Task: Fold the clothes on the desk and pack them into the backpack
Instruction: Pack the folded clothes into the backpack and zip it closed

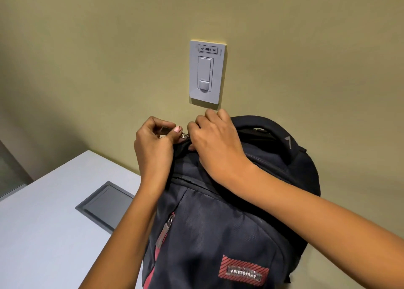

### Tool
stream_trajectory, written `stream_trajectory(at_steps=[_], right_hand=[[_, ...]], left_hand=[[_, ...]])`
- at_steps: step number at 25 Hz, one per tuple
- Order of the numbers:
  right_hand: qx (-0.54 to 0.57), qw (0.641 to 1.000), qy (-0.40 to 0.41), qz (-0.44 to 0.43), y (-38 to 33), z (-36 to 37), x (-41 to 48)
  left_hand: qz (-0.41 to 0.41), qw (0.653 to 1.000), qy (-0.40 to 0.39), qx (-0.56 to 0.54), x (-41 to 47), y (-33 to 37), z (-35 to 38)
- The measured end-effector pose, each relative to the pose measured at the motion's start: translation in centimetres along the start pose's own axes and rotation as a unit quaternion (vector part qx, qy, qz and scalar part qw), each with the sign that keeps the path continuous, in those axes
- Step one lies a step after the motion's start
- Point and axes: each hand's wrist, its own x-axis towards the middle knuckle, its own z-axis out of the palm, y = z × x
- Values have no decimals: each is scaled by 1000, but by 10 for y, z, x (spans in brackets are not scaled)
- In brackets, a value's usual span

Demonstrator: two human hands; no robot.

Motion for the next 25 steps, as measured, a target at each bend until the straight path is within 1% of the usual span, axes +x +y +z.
stream_trajectory(at_steps=[3, 6, 8, 10, 13, 15, 19, 20, 23, 25], right_hand=[[10, 999, 28, -24, 5, 1, -2], [36, 999, 32, -17, 10, 2, -5], [52, 998, 32, -18, 12, 3, -8], [54, 998, 32, -19, 15, 4, -9], [62, 997, 42, -15, 20, 8, -10], [67, 996, 57, -13, 23, 10, -12], [79, 994, 73, -15, 29, 11, -13], [82, 994, 76, -13, 30, 11, -14], [76, 994, 79, -9, 33, 11, -17], [63, 995, 73, -7, 30, 10, -17]], left_hand=[[-46, 998, -2, -36, 2, -6, 3], [-52, 998, 33, 7, 13, -15, 2], [-72, 995, 58, 40, 22, -32, -7], [-120, 990, 50, 49, 28, -53, -14], [-241, 970, 37, -15, 33, -85, -17], [-289, 956, 36, -19, 36, -102, -20], [-317, 944, 61, 66, 27, -136, -29], [-320, 941, 53, 94, 20, -150, -34], [-336, 930, -11, 148, 4, -182, -42], [-318, 926, -2, 201, 4, -183, -39]])
